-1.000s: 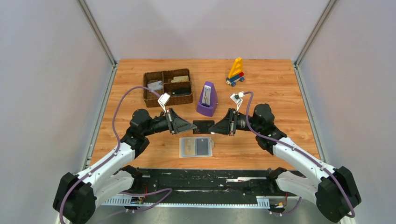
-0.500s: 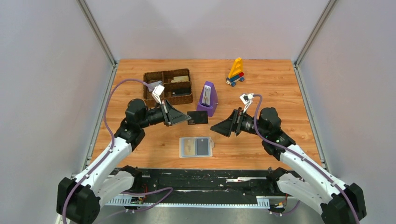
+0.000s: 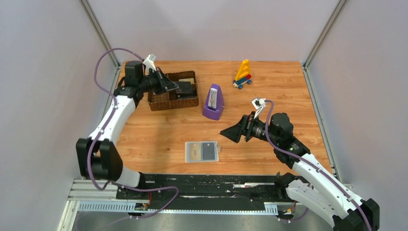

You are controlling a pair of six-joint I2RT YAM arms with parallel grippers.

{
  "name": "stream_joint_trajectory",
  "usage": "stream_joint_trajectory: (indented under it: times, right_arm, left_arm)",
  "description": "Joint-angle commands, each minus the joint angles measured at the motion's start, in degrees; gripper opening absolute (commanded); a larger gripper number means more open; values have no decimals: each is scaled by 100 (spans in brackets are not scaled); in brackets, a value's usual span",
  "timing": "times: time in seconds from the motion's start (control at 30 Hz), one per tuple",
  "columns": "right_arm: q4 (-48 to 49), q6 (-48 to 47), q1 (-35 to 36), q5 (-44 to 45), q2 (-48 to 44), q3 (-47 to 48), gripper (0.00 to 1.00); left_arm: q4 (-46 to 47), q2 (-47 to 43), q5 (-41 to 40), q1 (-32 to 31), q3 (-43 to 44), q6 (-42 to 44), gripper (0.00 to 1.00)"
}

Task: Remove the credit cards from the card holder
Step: Place the credit card in the storage box.

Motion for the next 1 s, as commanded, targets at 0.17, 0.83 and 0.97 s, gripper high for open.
stream_joint_trajectory:
  times: [0.17,0.83,0.97]
  right_arm:
    - [-138,-363,-22,419,-106,291,100]
    - [-110,-466,-22,563,472,467,100]
    - [-104,-473,-22,581,509,467,100]
  left_arm:
    - [-781,2371,-44,82,2090,740,0]
    - [-314,3907,173,83,2501,842,0]
    - [-143,4024,208,82,2516,751,0]
